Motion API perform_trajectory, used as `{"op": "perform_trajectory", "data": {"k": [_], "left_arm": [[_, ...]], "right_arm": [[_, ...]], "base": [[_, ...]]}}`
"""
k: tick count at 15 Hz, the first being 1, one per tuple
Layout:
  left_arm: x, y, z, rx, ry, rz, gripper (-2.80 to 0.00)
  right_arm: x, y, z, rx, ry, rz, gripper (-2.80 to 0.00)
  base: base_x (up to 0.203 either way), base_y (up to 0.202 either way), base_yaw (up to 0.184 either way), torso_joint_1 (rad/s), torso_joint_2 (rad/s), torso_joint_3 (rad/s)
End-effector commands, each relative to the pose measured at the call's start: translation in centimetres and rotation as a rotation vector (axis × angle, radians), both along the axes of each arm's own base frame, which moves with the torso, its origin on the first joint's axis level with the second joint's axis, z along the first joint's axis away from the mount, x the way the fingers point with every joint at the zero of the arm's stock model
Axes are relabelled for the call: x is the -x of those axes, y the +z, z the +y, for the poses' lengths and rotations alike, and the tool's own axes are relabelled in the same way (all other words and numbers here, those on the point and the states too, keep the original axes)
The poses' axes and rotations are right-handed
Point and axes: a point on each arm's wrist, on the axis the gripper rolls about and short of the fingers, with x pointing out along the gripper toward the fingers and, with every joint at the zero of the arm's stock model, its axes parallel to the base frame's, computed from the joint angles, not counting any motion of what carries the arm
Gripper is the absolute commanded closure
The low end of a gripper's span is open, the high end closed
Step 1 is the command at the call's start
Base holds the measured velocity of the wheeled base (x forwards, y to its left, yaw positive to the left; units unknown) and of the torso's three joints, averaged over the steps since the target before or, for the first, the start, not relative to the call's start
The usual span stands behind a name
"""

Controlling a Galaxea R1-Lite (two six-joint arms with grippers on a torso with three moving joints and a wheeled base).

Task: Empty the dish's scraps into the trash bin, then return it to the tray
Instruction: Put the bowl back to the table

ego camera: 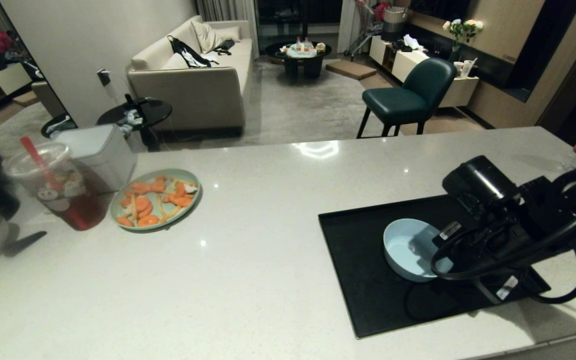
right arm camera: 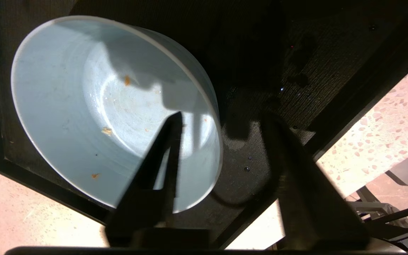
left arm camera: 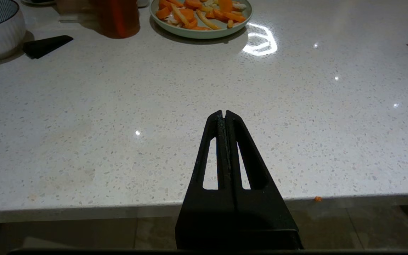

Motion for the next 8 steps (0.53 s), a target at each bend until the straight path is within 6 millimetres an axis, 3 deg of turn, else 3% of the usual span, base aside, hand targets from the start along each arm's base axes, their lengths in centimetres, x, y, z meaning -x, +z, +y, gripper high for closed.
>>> {"op": "perform_trajectory", "data": {"k": [1,4,8], "left_arm": [[0.0,0.0,0.0,0.001,0.001,-0.001,0.0],[0.0,0.0,0.0,0.001,0.001,0.0,0.0],[0.0,0.0,0.0,0.001,0.0,0.0,0.0]], "right_arm": [[0.4,0.6,-0.1,-0.011,-0.005,-0.018,-2.8],[2.2,2.7,-0.2,-0.017,0.04,-0.09,-2.8],[6.3,6.5,-0.3,0.11,0.249,-0.306,-2.8]], "base": [[0.0,0.0,0.0,0.0,0.0,0.0],[0.0,0.0,0.0,0.0,0.0,0.0],[0.0,0.0,0.0,0.0,0.0,0.0]]}}
